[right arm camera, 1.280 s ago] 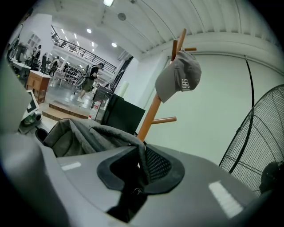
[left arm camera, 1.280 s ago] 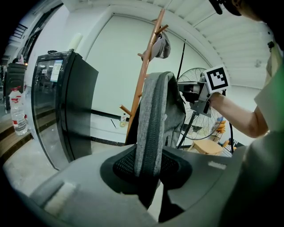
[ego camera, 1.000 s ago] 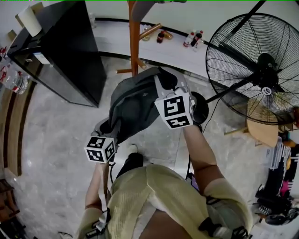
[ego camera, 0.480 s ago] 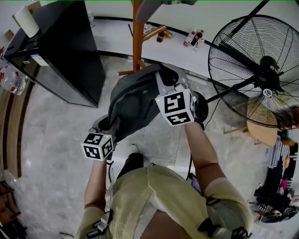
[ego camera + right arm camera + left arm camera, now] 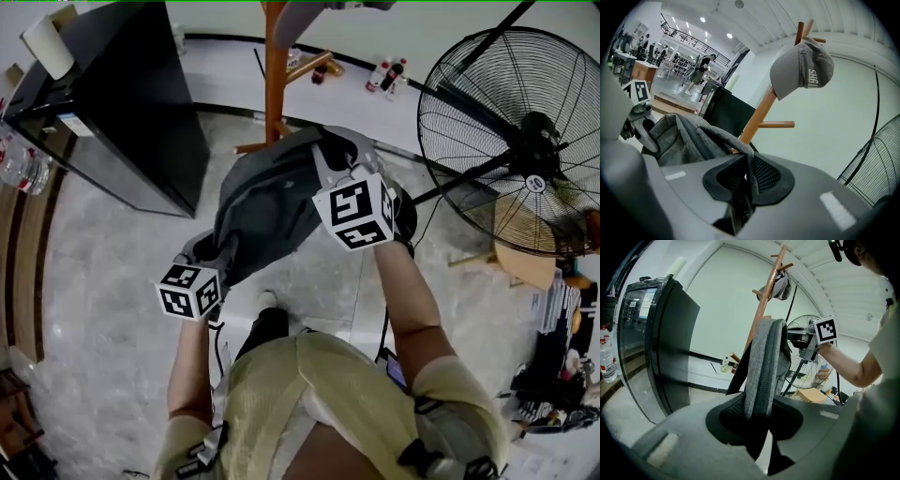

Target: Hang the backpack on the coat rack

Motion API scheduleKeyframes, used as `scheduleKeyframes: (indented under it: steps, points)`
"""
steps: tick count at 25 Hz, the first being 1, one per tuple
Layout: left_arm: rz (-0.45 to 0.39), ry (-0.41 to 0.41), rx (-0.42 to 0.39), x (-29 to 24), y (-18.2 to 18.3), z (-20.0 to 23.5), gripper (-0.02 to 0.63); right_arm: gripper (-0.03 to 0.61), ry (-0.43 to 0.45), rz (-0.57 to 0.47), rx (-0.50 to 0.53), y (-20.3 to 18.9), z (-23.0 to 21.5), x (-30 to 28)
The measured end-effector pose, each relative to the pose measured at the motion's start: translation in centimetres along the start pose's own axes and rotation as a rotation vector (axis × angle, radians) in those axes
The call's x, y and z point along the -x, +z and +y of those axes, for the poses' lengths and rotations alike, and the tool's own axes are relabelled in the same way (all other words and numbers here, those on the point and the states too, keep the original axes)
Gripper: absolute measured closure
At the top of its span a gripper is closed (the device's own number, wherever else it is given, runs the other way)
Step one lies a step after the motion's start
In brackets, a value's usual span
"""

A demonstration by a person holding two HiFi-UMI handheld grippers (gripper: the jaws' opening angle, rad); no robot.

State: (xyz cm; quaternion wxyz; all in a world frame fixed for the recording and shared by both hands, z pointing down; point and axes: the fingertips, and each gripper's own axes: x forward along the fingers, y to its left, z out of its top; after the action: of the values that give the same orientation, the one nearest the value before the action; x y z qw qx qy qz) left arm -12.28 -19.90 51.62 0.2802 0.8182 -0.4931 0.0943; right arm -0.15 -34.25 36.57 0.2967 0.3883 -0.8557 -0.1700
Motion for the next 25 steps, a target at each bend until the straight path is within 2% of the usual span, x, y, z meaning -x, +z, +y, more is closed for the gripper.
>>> scheduleKeyframes:
  steps: [25]
  points:
    - [-0.006,-0.058,0.017,0.22,-0.70,-0.86,0.532,0.531,0.024,-0.001,0.047,-0.23,0.32,0.06]
